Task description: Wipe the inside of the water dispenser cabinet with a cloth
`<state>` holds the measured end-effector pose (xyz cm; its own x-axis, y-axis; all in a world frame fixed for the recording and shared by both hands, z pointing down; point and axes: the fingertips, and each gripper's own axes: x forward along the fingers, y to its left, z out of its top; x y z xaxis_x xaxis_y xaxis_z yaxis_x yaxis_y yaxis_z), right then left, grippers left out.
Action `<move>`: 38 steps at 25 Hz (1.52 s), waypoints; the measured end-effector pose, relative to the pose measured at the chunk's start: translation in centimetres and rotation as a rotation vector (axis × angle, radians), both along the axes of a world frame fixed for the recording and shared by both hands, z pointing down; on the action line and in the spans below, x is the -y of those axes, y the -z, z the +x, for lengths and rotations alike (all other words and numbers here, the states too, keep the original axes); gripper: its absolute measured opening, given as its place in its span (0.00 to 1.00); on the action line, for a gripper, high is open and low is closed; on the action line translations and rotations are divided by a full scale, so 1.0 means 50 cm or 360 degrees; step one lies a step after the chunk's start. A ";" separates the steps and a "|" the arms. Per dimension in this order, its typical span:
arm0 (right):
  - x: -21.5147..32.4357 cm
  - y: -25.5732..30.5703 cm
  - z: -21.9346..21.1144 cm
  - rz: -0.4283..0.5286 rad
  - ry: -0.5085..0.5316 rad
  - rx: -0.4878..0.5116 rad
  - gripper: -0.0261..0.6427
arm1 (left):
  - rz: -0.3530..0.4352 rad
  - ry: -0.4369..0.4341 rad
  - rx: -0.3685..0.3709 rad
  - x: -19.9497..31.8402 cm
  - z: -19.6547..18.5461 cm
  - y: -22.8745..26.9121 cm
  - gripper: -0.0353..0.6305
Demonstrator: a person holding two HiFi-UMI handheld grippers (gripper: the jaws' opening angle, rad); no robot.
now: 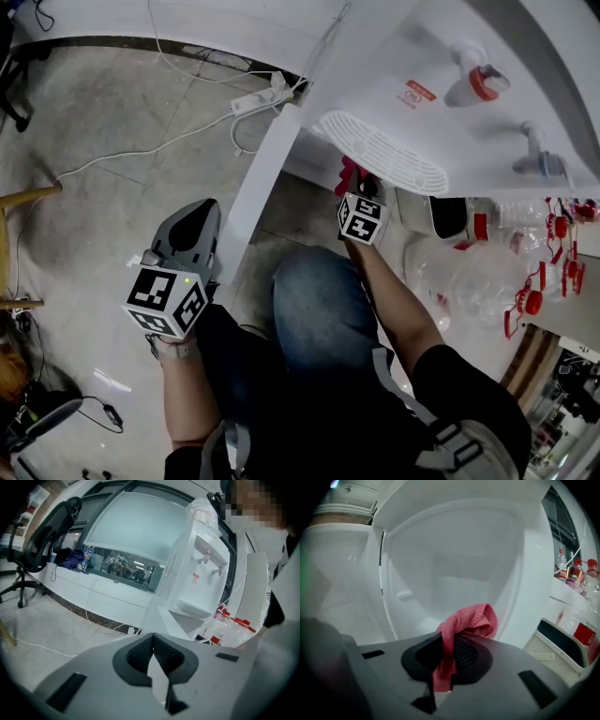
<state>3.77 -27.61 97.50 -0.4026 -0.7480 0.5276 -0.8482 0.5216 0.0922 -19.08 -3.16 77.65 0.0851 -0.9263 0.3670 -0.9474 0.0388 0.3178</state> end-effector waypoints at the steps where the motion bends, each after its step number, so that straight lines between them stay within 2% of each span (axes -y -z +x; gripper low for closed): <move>1: -0.003 0.004 -0.011 -0.0015 0.0034 0.0018 0.11 | 0.0001 0.0013 -0.0004 0.000 -0.001 0.001 0.06; 5: -0.022 0.034 -0.060 -0.0053 0.0177 0.0075 0.11 | -0.0011 0.0068 0.0000 -0.007 -0.004 0.005 0.06; 10: -0.080 0.083 -0.135 -0.0092 0.0435 0.0104 0.11 | -0.0008 0.0180 -0.0020 -0.022 -0.011 0.024 0.06; 17: -0.177 0.192 -0.218 -0.0036 0.0771 0.0081 0.11 | 0.0033 0.0365 -0.0137 -0.065 -0.002 0.075 0.06; 22: -0.249 0.288 -0.226 -0.0054 0.0917 0.0071 0.11 | 0.0137 0.0549 -0.0324 -0.092 0.007 0.115 0.06; 25: -0.282 0.356 -0.225 -0.0053 0.0986 0.0058 0.11 | 0.0149 0.0576 -0.0284 -0.113 0.032 0.146 0.06; 30: -0.334 0.484 -0.229 -0.0075 0.1083 0.0067 0.11 | 0.0063 0.0636 -0.0172 -0.169 0.041 0.215 0.06; 38: -0.424 0.746 -0.256 -0.0073 0.1277 0.0092 0.11 | -0.0033 0.0706 -0.0145 -0.242 0.029 0.407 0.06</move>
<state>-9.02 -6.39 60.22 -0.8355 -0.1974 0.5128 -0.2164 0.9760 0.0232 -17.63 8.95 57.28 -0.2856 -0.8731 0.3951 -0.8059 0.4419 0.3939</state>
